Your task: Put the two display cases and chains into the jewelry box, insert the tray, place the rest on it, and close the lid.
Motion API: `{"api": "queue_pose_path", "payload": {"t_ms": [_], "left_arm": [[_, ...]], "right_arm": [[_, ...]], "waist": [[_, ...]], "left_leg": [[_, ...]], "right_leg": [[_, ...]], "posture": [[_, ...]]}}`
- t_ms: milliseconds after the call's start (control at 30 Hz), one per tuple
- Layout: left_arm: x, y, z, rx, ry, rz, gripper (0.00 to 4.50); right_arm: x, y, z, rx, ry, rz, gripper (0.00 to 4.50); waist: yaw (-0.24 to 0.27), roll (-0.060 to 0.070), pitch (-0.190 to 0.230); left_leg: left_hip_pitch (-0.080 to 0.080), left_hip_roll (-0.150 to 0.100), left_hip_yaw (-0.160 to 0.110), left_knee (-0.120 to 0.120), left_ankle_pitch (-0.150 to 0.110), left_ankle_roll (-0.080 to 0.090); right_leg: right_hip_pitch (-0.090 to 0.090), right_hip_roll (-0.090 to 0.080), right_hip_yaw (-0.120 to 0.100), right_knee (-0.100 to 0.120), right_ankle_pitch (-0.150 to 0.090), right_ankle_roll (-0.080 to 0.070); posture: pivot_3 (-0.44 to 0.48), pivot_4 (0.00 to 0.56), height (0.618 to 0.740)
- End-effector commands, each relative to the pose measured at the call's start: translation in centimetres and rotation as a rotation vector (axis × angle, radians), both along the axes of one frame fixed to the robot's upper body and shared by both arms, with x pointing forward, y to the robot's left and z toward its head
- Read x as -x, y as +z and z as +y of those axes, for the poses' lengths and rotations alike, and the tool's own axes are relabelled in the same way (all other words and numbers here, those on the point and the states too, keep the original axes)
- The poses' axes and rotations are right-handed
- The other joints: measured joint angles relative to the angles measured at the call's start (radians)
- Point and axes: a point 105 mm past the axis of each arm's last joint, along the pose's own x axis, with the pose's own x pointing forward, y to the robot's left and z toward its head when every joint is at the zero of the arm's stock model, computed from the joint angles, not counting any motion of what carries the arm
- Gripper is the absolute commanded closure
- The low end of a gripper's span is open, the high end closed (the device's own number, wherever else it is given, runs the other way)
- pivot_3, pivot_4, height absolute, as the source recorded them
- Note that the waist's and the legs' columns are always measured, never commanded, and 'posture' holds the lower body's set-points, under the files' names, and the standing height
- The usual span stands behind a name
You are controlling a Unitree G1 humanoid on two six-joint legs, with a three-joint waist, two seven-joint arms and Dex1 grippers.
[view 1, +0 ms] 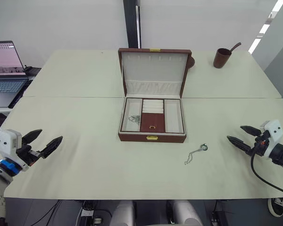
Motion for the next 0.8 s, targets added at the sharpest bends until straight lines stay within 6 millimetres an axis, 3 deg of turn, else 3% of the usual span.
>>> {"api": "queue_pose_path", "payload": {"t_ms": [33,200,467,633,800], "left_arm": [[0.4,1.7,-1.3,-0.032,-0.067,-0.056,0.00],[1.5,0.8,-8.9,-0.050,-0.348,-0.014,0.00],[3.5,-0.3,-17.0,-0.031,-0.673,0.005,0.00],[4.6,-1.1,-20.1,-0.034,-0.821,0.011,0.00],[4.8,-1.4,-20.6,-0.041,-0.869,0.012,0.00]], "right_arm": [[0.3,2.1,1.1,-0.057,-0.010,-0.080,0.01],[1.0,3.6,3.4,-0.144,-0.081,-0.157,0.01],[3.4,1.3,7.7,-0.128,-0.011,-0.088,0.01],[4.8,0.0,9.6,-0.069,0.074,-0.052,0.01],[6.5,-1.0,11.0,-0.052,0.171,0.007,0.01]], "waist": [[0.000,0.000,0.000],[0.002,0.000,0.000],[0.003,0.000,0.000],[0.001,0.001,-0.001],[0.002,0.000,-0.001]], "left_leg": [[0.000,0.000,0.000,0.000,0.000,0.000],[0.000,0.002,-0.003,0.000,0.000,0.000],[0.000,0.001,0.000,0.000,0.000,0.000],[0.002,0.000,0.000,0.000,0.000,0.000],[0.002,-0.001,0.000,0.000,0.000,0.000]], "right_leg": [[0.000,0.000,0.000,0.000,0.000,0.000],[0.000,-0.002,0.001,0.000,0.000,0.001],[0.002,-0.001,0.001,-0.001,0.000,0.001],[0.002,0.000,0.001,-0.001,0.000,0.001],[0.002,0.001,0.000,-0.001,0.000,0.000]], "posture": [[0.000,0.150,0.740],[0.000,0.150,0.740],[0.000,0.150,0.740],[0.000,0.150,0.740],[0.000,0.150,0.740]]}}
